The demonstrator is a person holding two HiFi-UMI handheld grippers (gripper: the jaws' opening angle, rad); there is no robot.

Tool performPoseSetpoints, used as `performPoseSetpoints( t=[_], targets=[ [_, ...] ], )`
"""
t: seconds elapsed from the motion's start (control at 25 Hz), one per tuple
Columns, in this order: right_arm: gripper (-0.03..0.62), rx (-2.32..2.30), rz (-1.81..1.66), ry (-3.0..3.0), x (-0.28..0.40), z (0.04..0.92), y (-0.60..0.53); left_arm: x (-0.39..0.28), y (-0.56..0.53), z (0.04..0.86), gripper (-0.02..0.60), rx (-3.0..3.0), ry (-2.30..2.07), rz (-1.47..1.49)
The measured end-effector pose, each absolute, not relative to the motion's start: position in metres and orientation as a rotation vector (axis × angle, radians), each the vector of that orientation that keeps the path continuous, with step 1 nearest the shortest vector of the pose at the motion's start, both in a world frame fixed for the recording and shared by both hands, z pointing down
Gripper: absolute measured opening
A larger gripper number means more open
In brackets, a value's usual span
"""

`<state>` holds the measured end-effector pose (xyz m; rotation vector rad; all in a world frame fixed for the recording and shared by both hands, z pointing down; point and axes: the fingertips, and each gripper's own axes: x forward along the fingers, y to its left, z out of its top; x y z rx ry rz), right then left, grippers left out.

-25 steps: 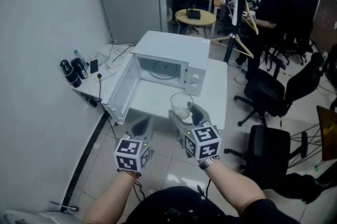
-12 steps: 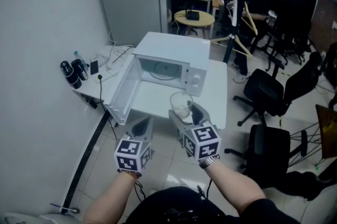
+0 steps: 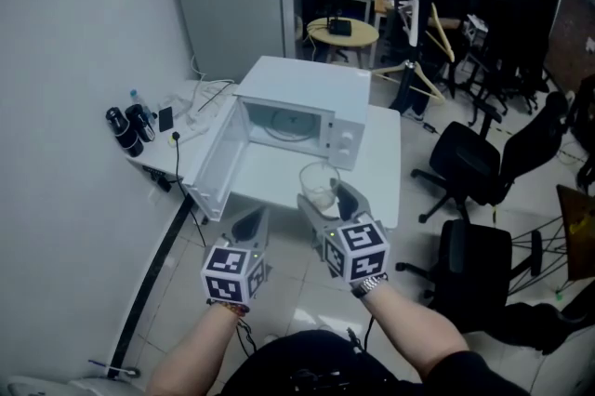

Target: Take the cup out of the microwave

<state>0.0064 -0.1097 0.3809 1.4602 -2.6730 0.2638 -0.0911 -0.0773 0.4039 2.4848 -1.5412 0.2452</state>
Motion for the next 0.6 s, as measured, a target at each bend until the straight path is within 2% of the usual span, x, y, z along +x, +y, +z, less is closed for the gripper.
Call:
performPoseSetpoints(
  t=[0.6],
  targets=[
    [0.333,1.443,0.263,-2.678,0.0047,0.3782,-0.1069,-0.0894,-0.0757,0.4012,-0.005,2.486,-1.541,0.249]
  ],
)
